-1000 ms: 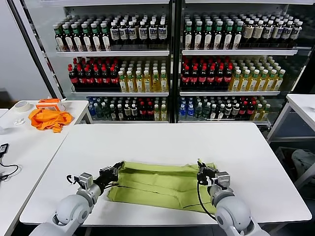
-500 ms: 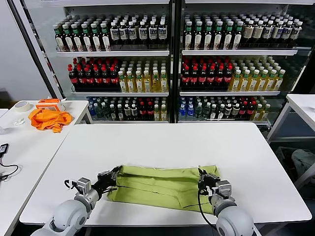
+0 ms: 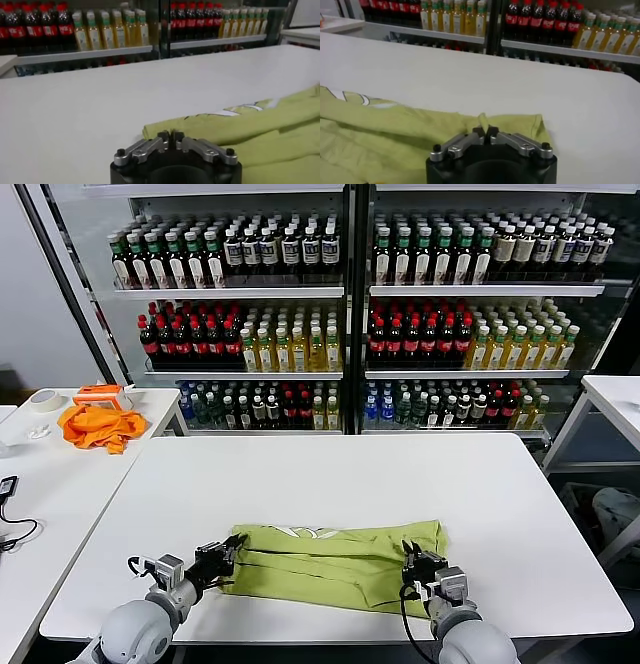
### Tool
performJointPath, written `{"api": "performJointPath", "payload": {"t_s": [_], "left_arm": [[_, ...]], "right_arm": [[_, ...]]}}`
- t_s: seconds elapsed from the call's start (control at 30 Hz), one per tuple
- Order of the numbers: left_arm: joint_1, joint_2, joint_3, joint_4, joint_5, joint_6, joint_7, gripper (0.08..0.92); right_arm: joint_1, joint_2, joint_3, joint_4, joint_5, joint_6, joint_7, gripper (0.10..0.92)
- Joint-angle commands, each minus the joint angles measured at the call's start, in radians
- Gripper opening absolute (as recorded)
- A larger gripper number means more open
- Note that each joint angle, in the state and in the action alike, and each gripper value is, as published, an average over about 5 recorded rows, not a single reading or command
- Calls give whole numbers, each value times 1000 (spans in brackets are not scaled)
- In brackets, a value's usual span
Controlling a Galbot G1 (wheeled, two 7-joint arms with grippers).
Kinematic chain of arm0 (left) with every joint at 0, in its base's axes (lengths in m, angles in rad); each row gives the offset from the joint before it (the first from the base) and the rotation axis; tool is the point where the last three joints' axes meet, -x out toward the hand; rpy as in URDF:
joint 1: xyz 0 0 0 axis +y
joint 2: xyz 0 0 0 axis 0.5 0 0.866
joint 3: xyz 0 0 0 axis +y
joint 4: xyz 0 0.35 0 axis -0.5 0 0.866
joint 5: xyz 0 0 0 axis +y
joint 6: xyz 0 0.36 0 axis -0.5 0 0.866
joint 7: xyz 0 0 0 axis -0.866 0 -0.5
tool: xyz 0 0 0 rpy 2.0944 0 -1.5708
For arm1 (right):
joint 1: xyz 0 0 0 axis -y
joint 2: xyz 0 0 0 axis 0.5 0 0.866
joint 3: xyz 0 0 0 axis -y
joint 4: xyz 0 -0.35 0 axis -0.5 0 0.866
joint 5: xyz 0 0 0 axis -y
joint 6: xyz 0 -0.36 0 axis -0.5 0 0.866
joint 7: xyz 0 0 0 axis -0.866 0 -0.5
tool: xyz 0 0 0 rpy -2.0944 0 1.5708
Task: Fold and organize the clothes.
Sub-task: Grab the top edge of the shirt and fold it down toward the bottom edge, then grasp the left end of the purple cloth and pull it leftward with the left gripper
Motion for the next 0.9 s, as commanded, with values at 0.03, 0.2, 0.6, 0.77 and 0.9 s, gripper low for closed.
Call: {"api": "performJointPath", "payload": {"t_s": [0.03, 0.2, 0.6, 0.77, 0.9], "left_arm": [[27, -7, -39, -52, -28, -1, -57, 356], [62, -52, -7, -109, -57, 33, -227, 486], [43, -143, 40, -83, -59, 150, -375, 799], [42, -157, 51, -71, -54, 149, -376, 731], [30, -171, 57, -65, -55, 139, -378, 610]], "right_arm": [[-81, -2, 56, 61, -47, 8, -22, 349], [-193, -1, 172, 165, -18, 21, -44, 496], [-260, -4, 321, 250, 57, 15, -57, 807], [-256, 2, 317, 241, 53, 15, -57, 822], [-251, 1, 318, 229, 52, 16, -57, 823]]}}
